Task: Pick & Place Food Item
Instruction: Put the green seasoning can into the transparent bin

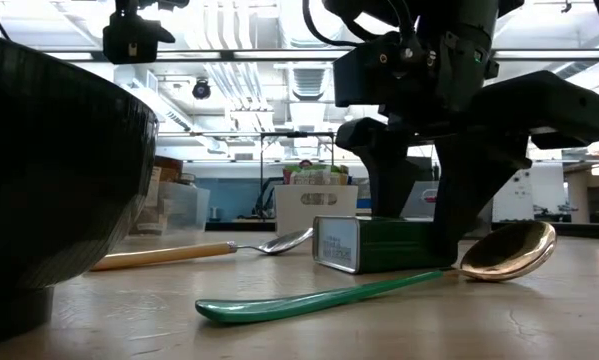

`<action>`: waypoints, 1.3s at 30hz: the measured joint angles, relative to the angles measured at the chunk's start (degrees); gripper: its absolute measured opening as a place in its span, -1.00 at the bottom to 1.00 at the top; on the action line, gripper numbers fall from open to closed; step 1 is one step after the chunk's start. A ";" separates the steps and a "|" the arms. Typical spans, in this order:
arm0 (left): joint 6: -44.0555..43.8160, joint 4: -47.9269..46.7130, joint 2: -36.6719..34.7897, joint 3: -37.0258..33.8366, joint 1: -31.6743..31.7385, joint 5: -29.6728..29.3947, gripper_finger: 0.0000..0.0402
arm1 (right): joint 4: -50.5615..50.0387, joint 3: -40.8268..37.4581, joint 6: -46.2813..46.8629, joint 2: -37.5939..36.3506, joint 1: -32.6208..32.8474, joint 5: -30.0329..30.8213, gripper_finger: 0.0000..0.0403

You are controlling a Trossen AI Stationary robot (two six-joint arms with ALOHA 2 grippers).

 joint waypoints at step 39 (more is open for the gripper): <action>-31.96 37.04 20.81 0.30 3.02 27.23 0.28 | -18.96 26.37 -12.15 -8.52 -0.53 8.86 0.27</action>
